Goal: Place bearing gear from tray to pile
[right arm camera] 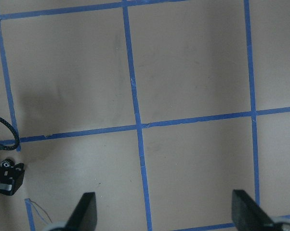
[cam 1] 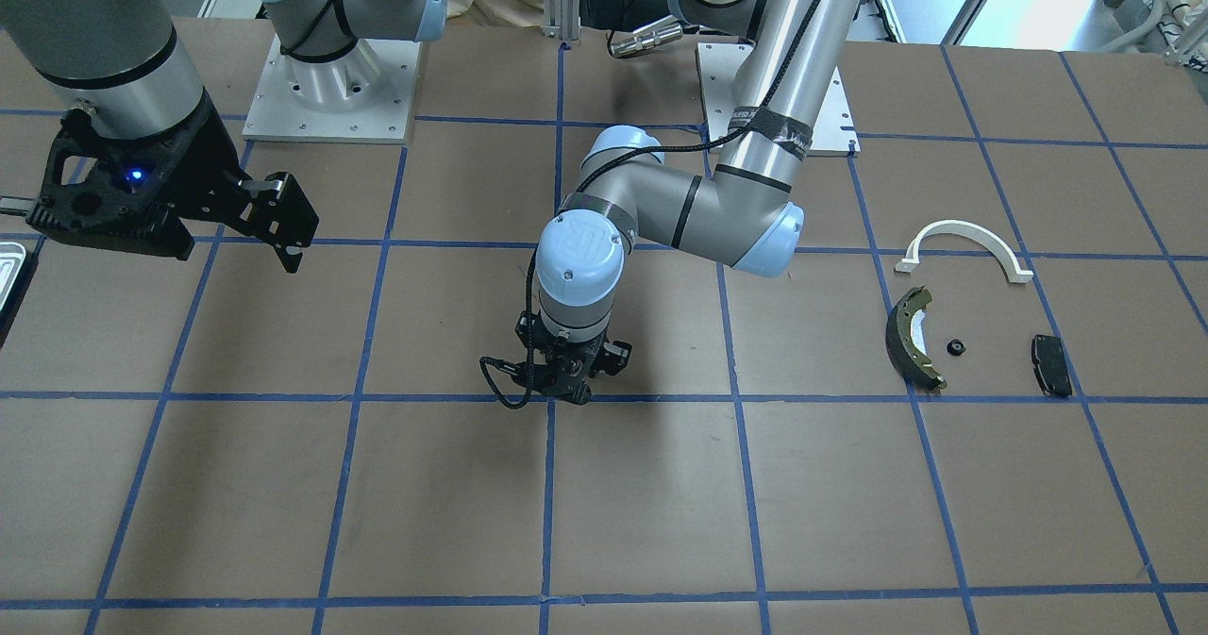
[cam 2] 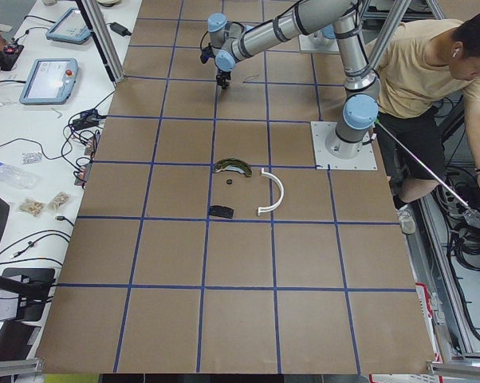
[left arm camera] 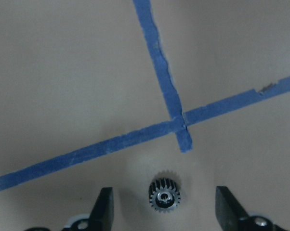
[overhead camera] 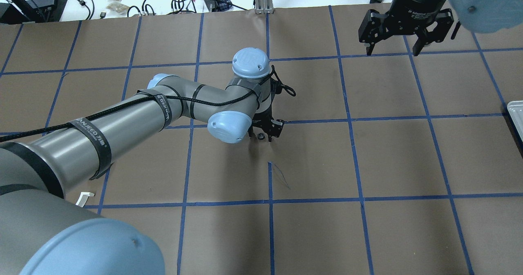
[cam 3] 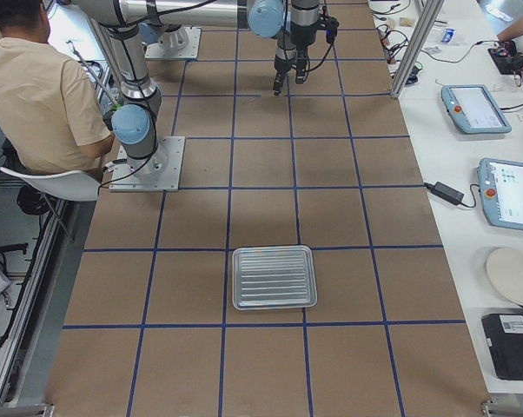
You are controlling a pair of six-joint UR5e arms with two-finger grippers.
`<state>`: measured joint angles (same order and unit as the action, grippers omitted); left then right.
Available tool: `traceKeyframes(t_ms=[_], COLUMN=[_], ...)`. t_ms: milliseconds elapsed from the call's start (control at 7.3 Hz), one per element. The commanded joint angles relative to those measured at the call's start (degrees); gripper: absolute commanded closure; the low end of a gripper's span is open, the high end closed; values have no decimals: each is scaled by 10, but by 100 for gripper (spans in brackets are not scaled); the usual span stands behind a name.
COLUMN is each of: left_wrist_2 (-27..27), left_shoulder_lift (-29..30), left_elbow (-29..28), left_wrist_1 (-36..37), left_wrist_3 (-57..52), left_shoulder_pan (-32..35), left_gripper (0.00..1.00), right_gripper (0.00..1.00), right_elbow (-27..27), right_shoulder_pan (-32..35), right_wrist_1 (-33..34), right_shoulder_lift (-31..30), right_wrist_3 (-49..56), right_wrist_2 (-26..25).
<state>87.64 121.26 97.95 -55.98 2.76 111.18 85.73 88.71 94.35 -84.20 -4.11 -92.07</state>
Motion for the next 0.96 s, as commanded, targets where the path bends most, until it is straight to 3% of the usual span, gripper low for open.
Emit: traceKeyframes(t_ms=[0, 411, 685, 822], left_wrist_2=[-1, 5, 3, 6], left_shoulder_lift=[-1, -19, -39, -52], left_elbow=[-1, -14, -37, -65], left_wrist_1=[-2, -12, -39, -106], left_wrist_3=[1, -11, -27, -62], left_shoulder_pan=[0, -7, -78, -131], left_gripper=[100, 100, 100, 100], right_gripper=[0, 0, 0, 0], right_elbow=[0, -2, -5, -6], right_shoulder_pan=[0, 1, 1, 1], right_wrist_1=[0, -3, -2, -2], right_shoulder_lift=[0, -2, -1, -1], right_wrist_3=[14, 27, 30, 30], right_wrist_2=[11, 10, 10, 7])
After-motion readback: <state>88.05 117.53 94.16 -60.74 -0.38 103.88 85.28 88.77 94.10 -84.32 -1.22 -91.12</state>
